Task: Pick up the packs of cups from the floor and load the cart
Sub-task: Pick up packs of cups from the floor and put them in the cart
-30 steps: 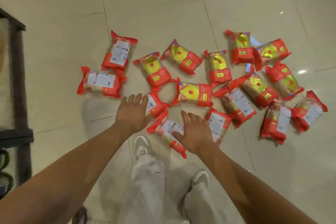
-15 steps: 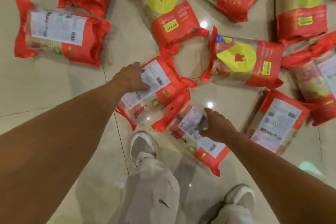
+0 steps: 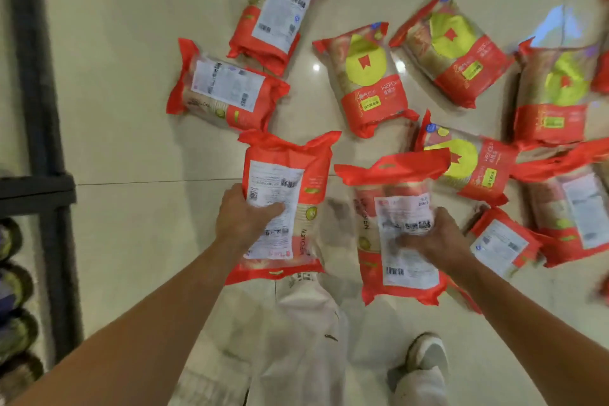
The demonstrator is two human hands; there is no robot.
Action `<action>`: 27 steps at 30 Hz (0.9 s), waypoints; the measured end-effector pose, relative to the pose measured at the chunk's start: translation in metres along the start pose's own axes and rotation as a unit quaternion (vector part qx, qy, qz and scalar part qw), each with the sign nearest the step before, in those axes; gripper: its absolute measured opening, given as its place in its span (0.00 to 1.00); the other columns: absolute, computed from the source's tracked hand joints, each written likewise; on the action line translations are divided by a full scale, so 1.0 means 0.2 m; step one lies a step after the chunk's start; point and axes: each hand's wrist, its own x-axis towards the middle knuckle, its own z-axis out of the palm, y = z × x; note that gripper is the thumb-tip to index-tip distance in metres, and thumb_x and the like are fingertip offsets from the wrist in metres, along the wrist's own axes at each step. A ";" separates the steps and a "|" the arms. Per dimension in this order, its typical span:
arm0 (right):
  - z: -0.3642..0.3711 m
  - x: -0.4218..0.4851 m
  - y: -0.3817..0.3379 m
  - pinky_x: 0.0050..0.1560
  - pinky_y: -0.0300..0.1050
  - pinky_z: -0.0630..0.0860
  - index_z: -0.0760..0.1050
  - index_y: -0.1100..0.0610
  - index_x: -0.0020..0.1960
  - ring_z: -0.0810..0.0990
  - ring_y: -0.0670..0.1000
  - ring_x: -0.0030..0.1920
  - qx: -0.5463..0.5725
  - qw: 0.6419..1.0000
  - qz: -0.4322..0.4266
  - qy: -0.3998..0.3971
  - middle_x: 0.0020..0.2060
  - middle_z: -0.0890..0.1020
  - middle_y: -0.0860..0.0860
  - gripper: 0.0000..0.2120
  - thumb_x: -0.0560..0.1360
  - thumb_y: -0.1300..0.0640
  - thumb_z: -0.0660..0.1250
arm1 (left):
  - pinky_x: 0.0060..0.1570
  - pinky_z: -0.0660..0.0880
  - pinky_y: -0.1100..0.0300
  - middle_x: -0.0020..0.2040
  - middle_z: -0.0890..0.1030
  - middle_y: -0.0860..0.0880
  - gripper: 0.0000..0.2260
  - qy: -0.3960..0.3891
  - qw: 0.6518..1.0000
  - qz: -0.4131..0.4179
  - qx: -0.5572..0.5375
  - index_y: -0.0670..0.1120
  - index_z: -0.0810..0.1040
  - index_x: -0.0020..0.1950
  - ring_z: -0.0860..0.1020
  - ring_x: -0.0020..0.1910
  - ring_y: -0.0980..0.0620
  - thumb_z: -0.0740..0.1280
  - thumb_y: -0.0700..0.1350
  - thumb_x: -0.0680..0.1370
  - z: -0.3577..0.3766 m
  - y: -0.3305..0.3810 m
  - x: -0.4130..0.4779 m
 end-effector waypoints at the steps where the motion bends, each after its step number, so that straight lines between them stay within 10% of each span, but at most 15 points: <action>1: -0.11 -0.12 -0.14 0.43 0.52 0.82 0.79 0.56 0.55 0.86 0.60 0.47 0.036 0.999 -0.028 0.008 0.46 0.87 0.55 0.22 0.64 0.60 0.82 | 0.56 0.81 0.45 0.53 0.87 0.50 0.21 0.009 1.000 -0.001 -0.023 0.48 0.83 0.58 0.85 0.50 0.49 0.81 0.49 0.67 -0.10 0.05 -0.12; 13: -0.84 -1.84 -1.14 0.42 0.38 0.82 0.83 0.49 0.54 0.88 0.46 0.46 0.118 0.926 -0.356 -0.045 0.47 0.89 0.46 0.21 0.68 0.70 0.78 | 0.45 0.83 0.54 0.49 0.86 0.53 0.18 0.197 0.939 0.117 -0.255 0.54 0.79 0.51 0.85 0.47 0.52 0.82 0.44 0.67 -1.14 0.58 -1.86; 19: -0.77 -2.65 -0.94 0.51 0.51 0.82 0.76 0.56 0.62 0.87 0.54 0.51 0.090 0.888 -0.441 -0.096 0.53 0.87 0.53 0.29 0.64 0.64 0.82 | 0.31 0.77 0.60 0.37 0.85 0.62 0.16 0.334 0.884 0.150 -0.290 0.62 0.82 0.45 0.81 0.32 0.65 0.81 0.44 0.67 -1.25 0.19 -3.01; 27: -0.23 -3.63 -0.61 0.56 0.65 0.82 0.79 0.55 0.61 0.87 0.57 0.52 0.014 0.810 -0.516 -0.278 0.53 0.88 0.53 0.26 0.66 0.68 0.79 | 0.50 0.83 0.49 0.51 0.87 0.47 0.27 0.475 0.785 0.045 -0.396 0.46 0.80 0.58 0.86 0.50 0.46 0.79 0.49 0.61 -1.23 -0.70 -4.40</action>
